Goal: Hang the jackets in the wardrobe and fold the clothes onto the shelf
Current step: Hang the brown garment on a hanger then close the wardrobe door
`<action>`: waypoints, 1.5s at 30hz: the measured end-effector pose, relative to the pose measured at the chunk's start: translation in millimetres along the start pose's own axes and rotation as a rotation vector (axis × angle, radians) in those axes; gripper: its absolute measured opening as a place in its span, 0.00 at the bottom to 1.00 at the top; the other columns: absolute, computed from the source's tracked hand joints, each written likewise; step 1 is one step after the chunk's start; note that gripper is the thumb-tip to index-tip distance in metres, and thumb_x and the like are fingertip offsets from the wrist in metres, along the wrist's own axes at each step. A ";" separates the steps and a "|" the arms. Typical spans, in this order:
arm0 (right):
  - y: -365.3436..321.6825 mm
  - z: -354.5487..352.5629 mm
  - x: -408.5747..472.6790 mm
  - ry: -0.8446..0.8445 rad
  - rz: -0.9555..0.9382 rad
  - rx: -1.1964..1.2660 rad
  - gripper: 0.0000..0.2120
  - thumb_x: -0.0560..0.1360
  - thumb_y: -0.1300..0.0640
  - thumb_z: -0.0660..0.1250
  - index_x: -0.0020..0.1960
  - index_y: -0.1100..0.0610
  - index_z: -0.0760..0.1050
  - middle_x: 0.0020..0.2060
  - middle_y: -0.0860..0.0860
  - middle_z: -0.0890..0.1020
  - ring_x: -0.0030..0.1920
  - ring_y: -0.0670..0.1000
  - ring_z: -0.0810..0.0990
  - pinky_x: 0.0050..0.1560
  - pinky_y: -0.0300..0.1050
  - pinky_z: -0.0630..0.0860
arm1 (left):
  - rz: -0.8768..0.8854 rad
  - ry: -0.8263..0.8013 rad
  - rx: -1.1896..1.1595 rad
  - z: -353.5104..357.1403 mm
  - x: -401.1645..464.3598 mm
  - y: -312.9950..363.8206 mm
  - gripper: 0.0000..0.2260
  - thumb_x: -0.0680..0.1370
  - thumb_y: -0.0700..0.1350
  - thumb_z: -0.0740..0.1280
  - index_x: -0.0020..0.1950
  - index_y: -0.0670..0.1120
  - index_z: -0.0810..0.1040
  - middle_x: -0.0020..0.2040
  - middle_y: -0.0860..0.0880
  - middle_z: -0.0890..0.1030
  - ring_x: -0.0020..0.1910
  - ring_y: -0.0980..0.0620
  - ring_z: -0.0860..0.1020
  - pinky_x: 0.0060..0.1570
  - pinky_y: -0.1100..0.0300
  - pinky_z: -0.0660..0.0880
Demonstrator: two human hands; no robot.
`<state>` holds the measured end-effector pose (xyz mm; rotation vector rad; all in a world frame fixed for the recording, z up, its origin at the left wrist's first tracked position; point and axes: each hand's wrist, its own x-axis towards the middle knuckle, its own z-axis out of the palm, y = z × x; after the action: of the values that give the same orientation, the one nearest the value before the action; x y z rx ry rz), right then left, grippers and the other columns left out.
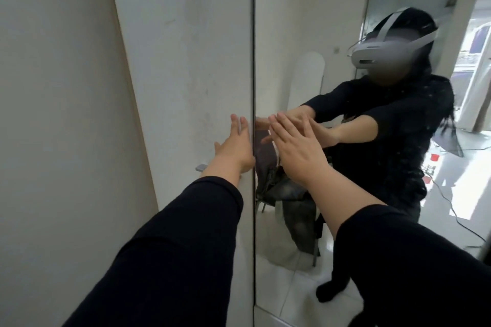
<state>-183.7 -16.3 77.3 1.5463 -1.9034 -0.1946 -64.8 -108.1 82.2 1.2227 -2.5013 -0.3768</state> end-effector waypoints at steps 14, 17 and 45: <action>101.4 23.6 -195.7 0.249 0.536 -0.005 0.21 0.66 0.63 0.54 0.55 0.58 0.78 0.57 0.57 0.77 0.59 0.61 0.75 0.67 0.57 0.63 | 0.322 0.048 -0.572 113.3 -54.7 160.5 0.13 0.75 0.37 0.56 0.46 0.55 0.73 0.54 0.51 0.75 0.49 0.49 0.75 0.47 0.55 0.73; 123.6 28.6 -241.1 0.283 0.733 -0.053 0.19 0.61 0.68 0.64 0.51 0.57 0.75 0.50 0.56 0.75 0.52 0.58 0.73 0.58 0.51 0.63 | 0.379 -0.069 -0.704 131.7 -76.3 209.1 0.15 0.76 0.35 0.55 0.51 0.52 0.76 0.53 0.51 0.74 0.47 0.53 0.74 0.45 0.61 0.71; 137.2 47.4 -381.9 -0.137 0.718 0.327 0.29 0.75 0.52 0.37 0.39 0.60 0.76 0.36 0.59 0.82 0.39 0.60 0.79 0.50 0.54 0.72 | 0.282 -0.157 -1.017 163.0 -209.5 325.4 0.30 0.76 0.63 0.58 0.70 0.43 0.68 0.66 0.45 0.75 0.66 0.47 0.71 0.66 0.54 0.67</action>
<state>-294.2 358.4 -42.1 0.9515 -2.5638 0.3504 -240.7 267.8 18.5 0.4284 -2.0205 -1.4560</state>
